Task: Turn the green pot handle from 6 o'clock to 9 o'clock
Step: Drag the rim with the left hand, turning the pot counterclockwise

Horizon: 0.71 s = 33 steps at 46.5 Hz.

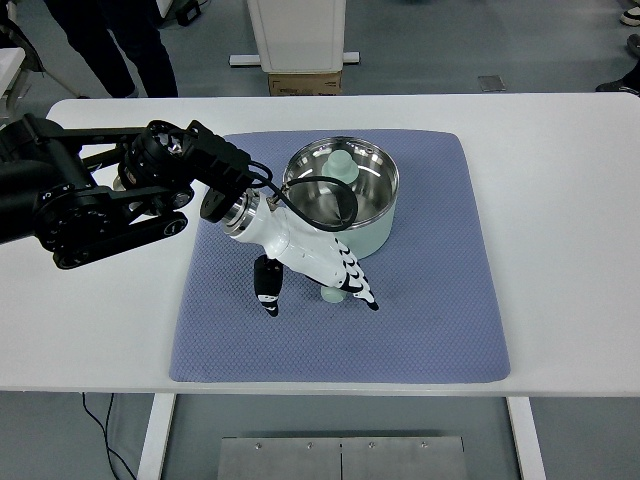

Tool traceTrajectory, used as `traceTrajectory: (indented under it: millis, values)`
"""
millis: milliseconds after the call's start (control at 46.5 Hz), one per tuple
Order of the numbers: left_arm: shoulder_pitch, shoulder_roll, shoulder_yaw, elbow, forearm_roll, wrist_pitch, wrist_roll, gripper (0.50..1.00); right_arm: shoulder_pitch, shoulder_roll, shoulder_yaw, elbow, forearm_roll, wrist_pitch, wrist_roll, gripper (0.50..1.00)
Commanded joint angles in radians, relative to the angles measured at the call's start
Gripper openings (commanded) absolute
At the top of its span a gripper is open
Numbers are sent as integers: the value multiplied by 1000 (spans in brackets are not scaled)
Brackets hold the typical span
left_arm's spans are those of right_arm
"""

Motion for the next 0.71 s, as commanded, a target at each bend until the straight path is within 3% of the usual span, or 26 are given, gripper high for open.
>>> traceTrajectory:
  millis: [0,688]
  values:
    - [1,4,0,-1,32,0,0,1000,-1,0,0,-1,0,0,0,1000]
    - [-4,31,0,-1,120,14,0,1000,0,0,0,-1,0,0,0,1000]
